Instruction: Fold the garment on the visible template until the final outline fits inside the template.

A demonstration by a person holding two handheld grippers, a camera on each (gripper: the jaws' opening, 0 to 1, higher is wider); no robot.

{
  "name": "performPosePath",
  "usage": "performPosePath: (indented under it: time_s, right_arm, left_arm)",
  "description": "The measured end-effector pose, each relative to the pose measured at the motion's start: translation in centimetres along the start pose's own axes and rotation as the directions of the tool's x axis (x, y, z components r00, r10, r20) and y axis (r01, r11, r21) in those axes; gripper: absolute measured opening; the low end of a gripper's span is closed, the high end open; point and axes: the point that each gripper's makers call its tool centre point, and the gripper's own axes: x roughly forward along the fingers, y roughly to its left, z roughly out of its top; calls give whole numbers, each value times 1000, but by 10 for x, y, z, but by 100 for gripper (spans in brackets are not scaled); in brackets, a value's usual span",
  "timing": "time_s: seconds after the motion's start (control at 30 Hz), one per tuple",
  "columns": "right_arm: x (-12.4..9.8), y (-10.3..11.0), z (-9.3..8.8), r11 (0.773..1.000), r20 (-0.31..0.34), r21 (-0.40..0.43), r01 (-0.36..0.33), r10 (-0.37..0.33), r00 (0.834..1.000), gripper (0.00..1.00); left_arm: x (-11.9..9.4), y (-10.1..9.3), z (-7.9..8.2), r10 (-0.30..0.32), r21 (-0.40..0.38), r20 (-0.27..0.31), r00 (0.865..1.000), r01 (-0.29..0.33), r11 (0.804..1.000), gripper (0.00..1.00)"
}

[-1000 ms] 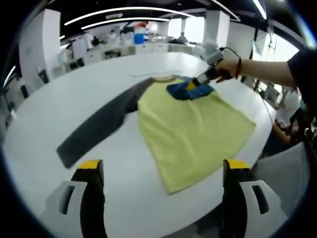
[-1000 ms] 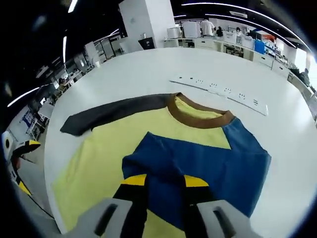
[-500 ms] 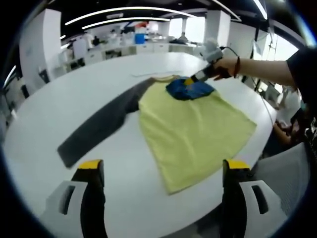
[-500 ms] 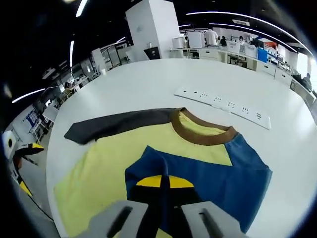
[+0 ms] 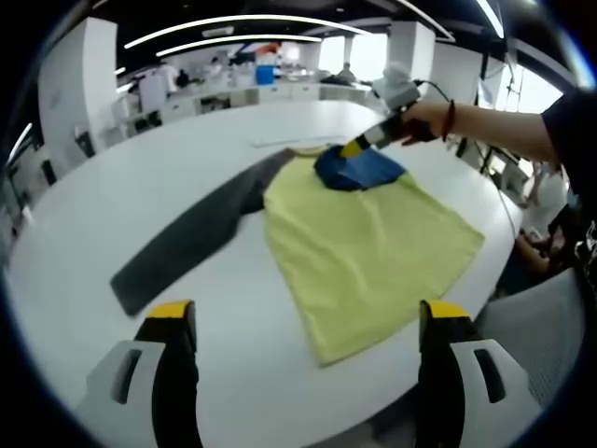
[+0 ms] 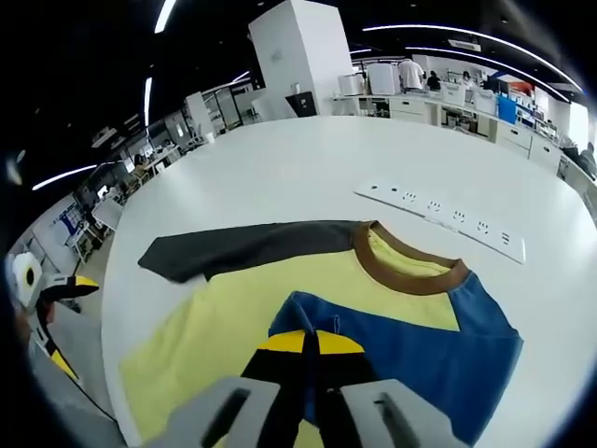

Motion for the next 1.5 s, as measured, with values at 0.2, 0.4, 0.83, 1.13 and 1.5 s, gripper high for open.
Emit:
performPosePath:
  time_s: [0.2, 0.4, 0.83, 1.13, 1.5]
  right_arm:
    - [3, 11, 5, 1000, -10, -1, -5, 5, 1000, 0]
    - [8, 21, 9, 1000, -20, 18, -8, 8, 1000, 0]
    - [29, 49, 21, 999, -12, 41, -25, 26, 1000, 0]
    - [41, 57, 17, 998, -21, 57, -13, 15, 1000, 0]
    - [46, 69, 18, 999, -19, 12, -36, 36, 999, 7]
  left_arm:
    - [0, 0, -1, -2, 1, -1, 1000, 2, 1000, 95]
    - [1, 0, -2, -4, 2, 1, 1000, 4, 1000, 96]
    - [-2, 1, -6, -1, -11, 3, 1000, 1, 1000, 95]
    - [-3, 2, -10, -1, -17, -1, 1000, 1, 1000, 95]
    - [-3, 4, -10, 3, -21, 5, 1000, -3, 1000, 95]
